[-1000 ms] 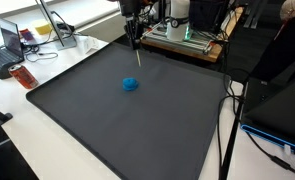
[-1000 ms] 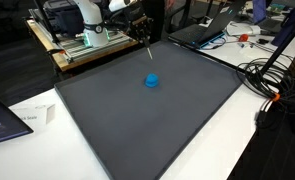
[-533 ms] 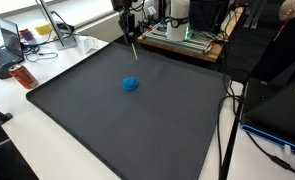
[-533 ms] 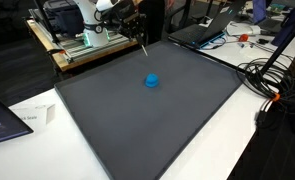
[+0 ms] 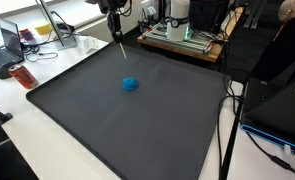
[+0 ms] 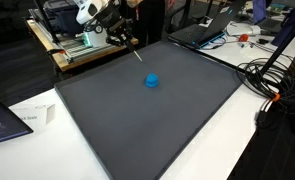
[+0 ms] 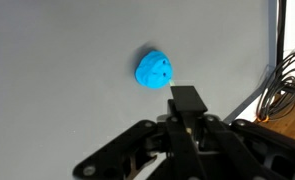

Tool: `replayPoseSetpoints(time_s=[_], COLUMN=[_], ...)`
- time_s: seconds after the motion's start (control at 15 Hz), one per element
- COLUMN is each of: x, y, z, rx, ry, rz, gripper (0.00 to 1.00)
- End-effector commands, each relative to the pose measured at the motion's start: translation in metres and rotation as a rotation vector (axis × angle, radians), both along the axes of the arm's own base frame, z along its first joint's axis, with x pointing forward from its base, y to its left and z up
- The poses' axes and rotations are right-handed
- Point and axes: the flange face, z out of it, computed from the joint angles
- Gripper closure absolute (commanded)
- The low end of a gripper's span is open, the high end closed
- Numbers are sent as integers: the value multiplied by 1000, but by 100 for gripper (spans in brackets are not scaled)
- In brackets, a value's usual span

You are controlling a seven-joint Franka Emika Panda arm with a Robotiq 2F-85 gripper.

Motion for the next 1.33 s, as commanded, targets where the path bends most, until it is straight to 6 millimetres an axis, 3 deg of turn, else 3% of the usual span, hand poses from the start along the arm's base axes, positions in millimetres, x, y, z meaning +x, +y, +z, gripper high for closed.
replayPoseSetpoints(time_s=[0.0,0.87,1.27], x=[13,43,53], y=[-28,-72,-86], z=[-25,-115,-143], rx=[97,318,412], ry=[-29,64,84], rz=[33,66,60], gripper=[97,97,97])
